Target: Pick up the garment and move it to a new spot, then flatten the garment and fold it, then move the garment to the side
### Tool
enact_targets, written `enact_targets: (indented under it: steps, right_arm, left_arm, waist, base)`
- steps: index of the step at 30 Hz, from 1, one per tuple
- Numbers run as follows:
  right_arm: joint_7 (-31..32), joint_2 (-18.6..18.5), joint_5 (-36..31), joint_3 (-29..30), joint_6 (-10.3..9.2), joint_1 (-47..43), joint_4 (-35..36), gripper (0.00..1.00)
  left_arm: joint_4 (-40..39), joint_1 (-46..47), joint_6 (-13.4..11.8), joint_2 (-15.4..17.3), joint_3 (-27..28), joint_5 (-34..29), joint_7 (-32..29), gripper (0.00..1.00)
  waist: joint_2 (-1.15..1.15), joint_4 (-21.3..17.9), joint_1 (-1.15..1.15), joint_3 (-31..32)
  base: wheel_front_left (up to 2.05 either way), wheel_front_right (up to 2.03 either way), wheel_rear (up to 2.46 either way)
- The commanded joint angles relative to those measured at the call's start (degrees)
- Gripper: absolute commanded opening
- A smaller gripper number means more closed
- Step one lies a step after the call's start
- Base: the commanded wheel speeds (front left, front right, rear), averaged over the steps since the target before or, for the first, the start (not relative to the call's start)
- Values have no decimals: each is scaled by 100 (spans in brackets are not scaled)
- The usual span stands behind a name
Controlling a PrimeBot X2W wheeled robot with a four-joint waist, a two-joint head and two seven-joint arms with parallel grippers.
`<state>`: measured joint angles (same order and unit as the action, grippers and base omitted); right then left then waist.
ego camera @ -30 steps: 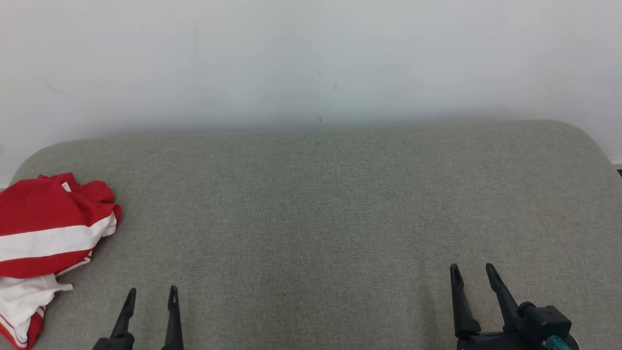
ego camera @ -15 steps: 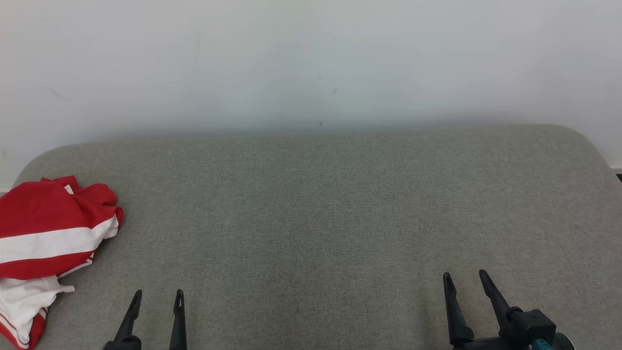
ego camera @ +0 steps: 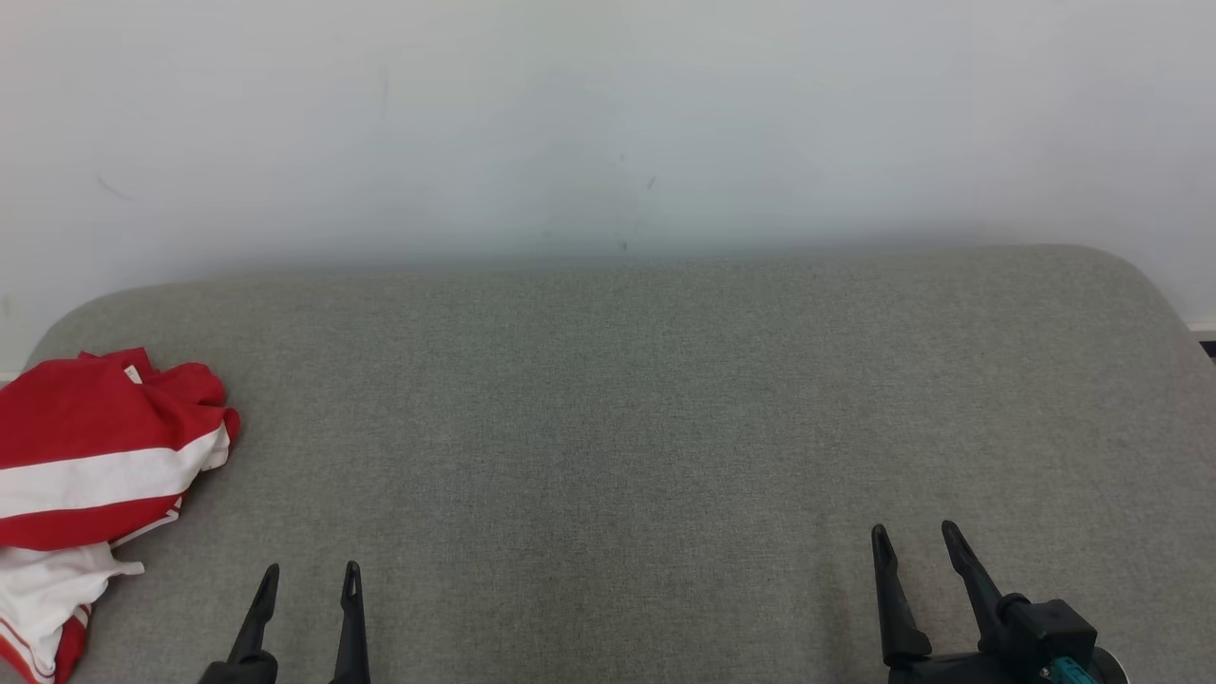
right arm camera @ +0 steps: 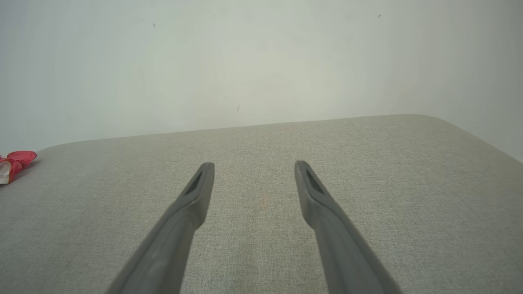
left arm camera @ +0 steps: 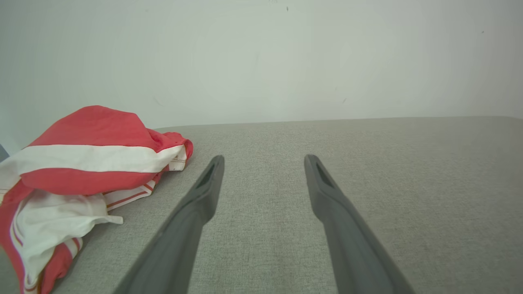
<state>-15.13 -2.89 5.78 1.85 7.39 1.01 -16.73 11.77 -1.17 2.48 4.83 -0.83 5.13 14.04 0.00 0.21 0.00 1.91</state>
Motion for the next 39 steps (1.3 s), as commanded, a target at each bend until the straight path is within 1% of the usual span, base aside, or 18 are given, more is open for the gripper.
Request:
enact_targets:
  steps: [1,4,10,13,23,30,39]
  right_arm:
    - [-4,3,23,10,19,17,14,100]
    - [-5,4,70,25,19,26,46,100]
    - [-4,4,100,61,19,41,44,100]
    - [18,4,125,72,19,40,67,100]
    - [152,4,199,22,19,-47,264,100]
    - [258,4,211,-9,19,-64,370,100]
    - [355,4,243,-18,19,-83,430,100]
  left_arm:
    - [-24,10,-3,-15,6,16,13,100]
    - [-91,25,25,-14,13,91,46,100]
    - [-220,46,1,-25,-36,131,66,100]
    - [-244,54,-42,-13,-68,104,-12,100]
    - [-363,101,1,-37,-208,246,-139,100]
    - [-410,104,-95,2,-276,169,-242,100]
    - [-466,48,-139,31,-299,220,-284,100]
  waist:
    - [0,-1,0,-8]
    - [0,1,0,-32]
    - [0,15,0,-57]
    - [0,18,0,-51]
    - [0,-36,0,-50]
    - [0,-69,0,-68]
    - [0,-58,0,-79]
  base:
    - [0,0,0]
    - [0,0,0]
    - [0,0,0]
    - [0,0,0]
    - [0,0,0]
    - [0,0,0]
    - [0,0,0]
